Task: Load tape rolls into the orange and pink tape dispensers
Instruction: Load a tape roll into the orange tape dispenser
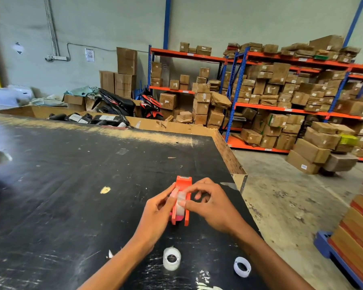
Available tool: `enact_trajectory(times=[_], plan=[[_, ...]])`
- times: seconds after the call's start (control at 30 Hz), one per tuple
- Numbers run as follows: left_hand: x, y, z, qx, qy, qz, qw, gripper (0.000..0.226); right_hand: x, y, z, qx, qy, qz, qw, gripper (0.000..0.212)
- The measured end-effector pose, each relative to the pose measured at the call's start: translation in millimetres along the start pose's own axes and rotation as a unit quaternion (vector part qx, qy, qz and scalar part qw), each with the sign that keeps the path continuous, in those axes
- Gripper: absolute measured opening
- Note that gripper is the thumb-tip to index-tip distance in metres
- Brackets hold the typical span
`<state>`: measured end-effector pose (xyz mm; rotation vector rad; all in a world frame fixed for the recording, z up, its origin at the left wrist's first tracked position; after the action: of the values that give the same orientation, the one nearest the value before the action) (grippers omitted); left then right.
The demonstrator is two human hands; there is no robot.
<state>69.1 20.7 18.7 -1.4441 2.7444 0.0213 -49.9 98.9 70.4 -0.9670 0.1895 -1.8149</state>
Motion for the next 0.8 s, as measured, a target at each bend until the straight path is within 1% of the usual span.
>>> enact_trajectory(times=[0.07,0.17,0.23,0.27,0.33,0.37,0.47,0.63,0.8], plan=[[-1,-1,1,0.012,0.002,0.0,1.0,0.04,1,-1,1,0.007,-0.009,-0.004,1.0,0.012],[-4,-1,2,0.012,-0.004,0.01,1.0,0.04,2,-1,2,0.009,-0.013,-0.007,1.0,0.01],[-6,0,1,0.015,-0.007,0.018,1.0,0.038,4,-2,4,0.002,-0.018,-0.022,1.0,0.004],[-7,0,1,0.018,-0.008,0.022,1.0,0.038,5,-4,5,-0.001,-0.025,-0.036,0.999,0.004],[-8,-1,3,0.024,-0.014,0.032,0.999,0.037,7,-9,6,-0.014,-0.038,-0.061,0.997,0.015],[-8,-1,4,0.024,-0.018,0.036,0.999,0.036,9,-12,7,-0.021,-0.041,-0.067,0.997,0.014],[-11,-1,6,0.011,-0.034,0.051,0.998,0.038,12,-15,3,-0.01,-0.031,-0.066,0.997,0.004],[-16,3,2,0.009,-0.043,0.07,0.997,0.046,12,-15,-5,-0.016,-0.008,-0.071,0.997,0.005],[-19,5,-2,-0.006,-0.049,0.103,0.993,0.03,14,-19,-10,0.02,0.039,-0.062,0.997,0.01]])
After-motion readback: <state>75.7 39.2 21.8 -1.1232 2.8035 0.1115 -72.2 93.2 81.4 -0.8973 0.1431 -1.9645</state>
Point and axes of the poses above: each hand's wrist, its own x-axis towards the middle knuckle, its own y-axis out of the palm, z = x × y, the point moved 4 cm from there along x, towards the middle knuckle, and after that the axes turned 15 degrees about -y, right-handed, at the moved point
